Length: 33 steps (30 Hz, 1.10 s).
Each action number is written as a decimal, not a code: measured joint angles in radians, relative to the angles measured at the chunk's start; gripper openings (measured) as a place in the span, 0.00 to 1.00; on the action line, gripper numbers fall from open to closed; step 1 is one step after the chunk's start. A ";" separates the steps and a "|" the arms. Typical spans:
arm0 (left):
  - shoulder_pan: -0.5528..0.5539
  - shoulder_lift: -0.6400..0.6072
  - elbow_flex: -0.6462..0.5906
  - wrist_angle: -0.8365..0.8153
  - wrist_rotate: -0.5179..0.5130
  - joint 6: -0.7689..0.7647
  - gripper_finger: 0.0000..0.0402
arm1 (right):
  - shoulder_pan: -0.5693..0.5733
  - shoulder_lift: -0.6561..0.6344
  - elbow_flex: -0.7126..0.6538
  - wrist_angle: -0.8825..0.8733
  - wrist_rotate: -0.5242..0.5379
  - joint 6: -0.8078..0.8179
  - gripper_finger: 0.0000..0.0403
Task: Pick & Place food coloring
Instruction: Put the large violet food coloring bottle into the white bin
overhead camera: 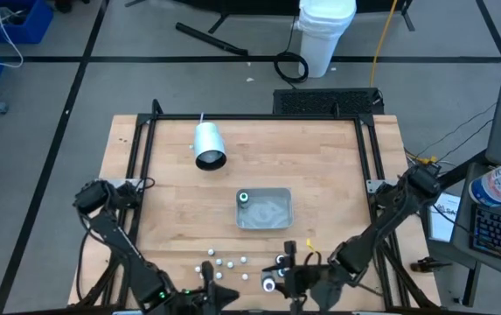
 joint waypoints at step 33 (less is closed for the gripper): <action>0.184 0.000 0.000 0.274 0.378 0.186 0.61 | -0.032 0.062 0.000 0.123 -0.051 -0.101 0.36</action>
